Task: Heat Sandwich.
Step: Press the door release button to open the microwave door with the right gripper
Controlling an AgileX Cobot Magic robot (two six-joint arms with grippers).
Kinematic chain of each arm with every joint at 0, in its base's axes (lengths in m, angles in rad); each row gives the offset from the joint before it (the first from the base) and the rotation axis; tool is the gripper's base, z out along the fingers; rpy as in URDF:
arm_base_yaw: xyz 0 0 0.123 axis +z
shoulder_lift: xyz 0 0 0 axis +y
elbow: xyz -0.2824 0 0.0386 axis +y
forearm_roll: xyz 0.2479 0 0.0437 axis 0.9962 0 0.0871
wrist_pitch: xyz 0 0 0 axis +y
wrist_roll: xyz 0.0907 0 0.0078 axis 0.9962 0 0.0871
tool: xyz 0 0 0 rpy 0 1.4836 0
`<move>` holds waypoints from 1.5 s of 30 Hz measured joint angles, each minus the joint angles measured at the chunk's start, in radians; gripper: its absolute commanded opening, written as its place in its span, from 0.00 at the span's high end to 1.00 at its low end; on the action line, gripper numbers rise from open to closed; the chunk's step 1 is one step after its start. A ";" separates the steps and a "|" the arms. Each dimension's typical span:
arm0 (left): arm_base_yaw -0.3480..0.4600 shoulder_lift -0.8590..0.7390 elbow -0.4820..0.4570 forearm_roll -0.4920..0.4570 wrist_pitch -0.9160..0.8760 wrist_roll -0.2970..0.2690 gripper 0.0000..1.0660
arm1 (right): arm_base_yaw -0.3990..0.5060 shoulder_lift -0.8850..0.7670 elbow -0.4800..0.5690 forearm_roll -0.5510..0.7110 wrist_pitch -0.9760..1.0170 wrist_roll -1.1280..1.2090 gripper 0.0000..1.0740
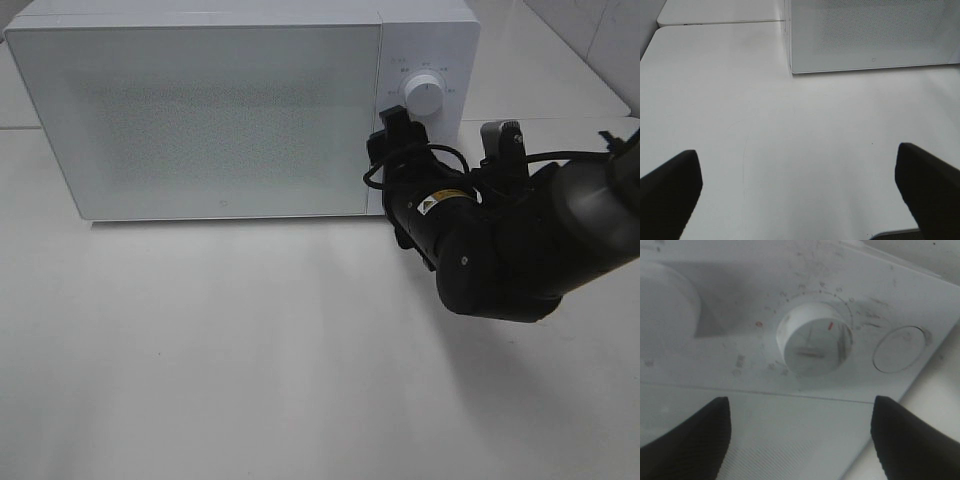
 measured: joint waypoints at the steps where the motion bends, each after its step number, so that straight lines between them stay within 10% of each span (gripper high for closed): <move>1: 0.000 0.000 0.000 0.000 0.000 0.000 0.05 | 0.000 0.000 0.000 0.000 0.000 0.000 0.29; 18: 0.000 0.000 0.000 0.000 0.000 0.000 0.05 | -0.130 -0.352 0.040 -0.264 0.794 -0.799 0.29; 31: 0.000 0.000 0.000 0.000 0.000 0.000 0.05 | -0.193 -0.574 -0.047 -0.602 1.373 -0.825 0.29; 45: 0.000 0.000 0.000 0.000 0.000 0.000 0.05 | -0.193 -0.833 -0.086 -0.625 1.671 -0.828 0.29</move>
